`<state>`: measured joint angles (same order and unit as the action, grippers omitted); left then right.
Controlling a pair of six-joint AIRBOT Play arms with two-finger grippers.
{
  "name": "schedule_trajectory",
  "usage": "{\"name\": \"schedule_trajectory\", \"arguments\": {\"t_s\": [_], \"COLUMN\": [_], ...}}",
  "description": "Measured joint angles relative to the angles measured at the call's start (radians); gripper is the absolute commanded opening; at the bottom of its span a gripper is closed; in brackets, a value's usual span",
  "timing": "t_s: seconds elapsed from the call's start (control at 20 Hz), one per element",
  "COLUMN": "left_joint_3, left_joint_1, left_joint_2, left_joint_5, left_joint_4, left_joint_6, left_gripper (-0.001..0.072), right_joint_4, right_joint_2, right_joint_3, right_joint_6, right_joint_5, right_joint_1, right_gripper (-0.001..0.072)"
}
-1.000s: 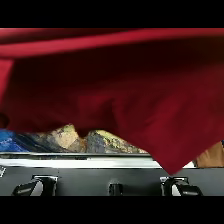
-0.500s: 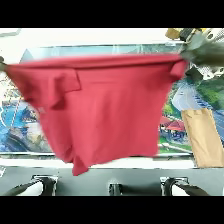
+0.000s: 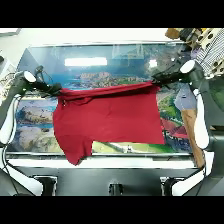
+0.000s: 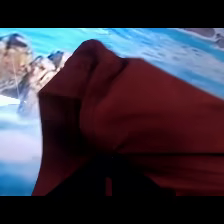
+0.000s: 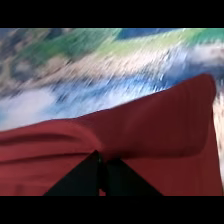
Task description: Fold the clothes and pants, and hang the long-sleeved shirts on hangers.
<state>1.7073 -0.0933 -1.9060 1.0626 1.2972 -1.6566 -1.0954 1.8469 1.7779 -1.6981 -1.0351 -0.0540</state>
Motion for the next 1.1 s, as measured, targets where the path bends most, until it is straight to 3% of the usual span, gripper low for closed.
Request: {"name": "schedule_trajectory", "arguments": {"t_s": [0.05, 0.15, 0.2, 0.25, 0.3, 0.4, 0.7, 0.85, 1.1], "left_joint_3": [0.0, 0.005, 0.013, 0.027, 0.047, 0.091, 0.091, -0.084, -0.492], "left_joint_1": [0.01, 0.023, 0.024, 0.024, 0.021, 0.005, -0.118, -0.19, -0.295], "left_joint_2": [-0.021, -0.046, -0.054, -0.058, -0.059, -0.049, 0.076, 0.21, 0.454], "left_joint_5": [-0.018, -0.043, -0.046, -0.045, -0.035, 0.016, 0.224, 0.255, 0.216], "left_joint_4": [-0.002, -0.005, -0.008, -0.012, -0.019, -0.027, -0.05, -0.072, -0.099], "left_joint_6": [0.001, 0.004, 0.005, 0.005, 0.008, 0.027, 0.098, 0.123, 0.168], "left_gripper": [0.0066, 0.0307, 0.0396, 0.0416, 0.0416, 0.0416, 0.0415, 0.0415, 0.0415], "right_joint_4": [0.004, 0.01, 0.017, 0.026, 0.037, 0.049, 0.064, 0.104, 0.126], "right_joint_2": [0.025, 0.055, 0.063, 0.066, 0.064, 0.044, -0.103, -0.218, -0.419], "right_joint_3": [0.0, 0.0, 0.0, 0.001, 0.003, 0.009, -0.029, -0.194, -0.623], "right_joint_6": [0.001, 0.003, 0.003, 0.003, 0.003, 0.004, 0.21, 0.305, 0.425], "right_joint_5": [0.032, 0.079, 0.092, 0.095, 0.093, 0.054, -0.281, -0.381, -0.412], "right_joint_1": [0.005, 0.01, 0.01, 0.009, 0.005, -0.019, -0.2, -0.315, -0.456], "right_gripper": [0.0093, 0.0176, 0.0273, 0.0371, 0.0435, 0.0472, 0.0475, 0.0476, 0.0476]}}
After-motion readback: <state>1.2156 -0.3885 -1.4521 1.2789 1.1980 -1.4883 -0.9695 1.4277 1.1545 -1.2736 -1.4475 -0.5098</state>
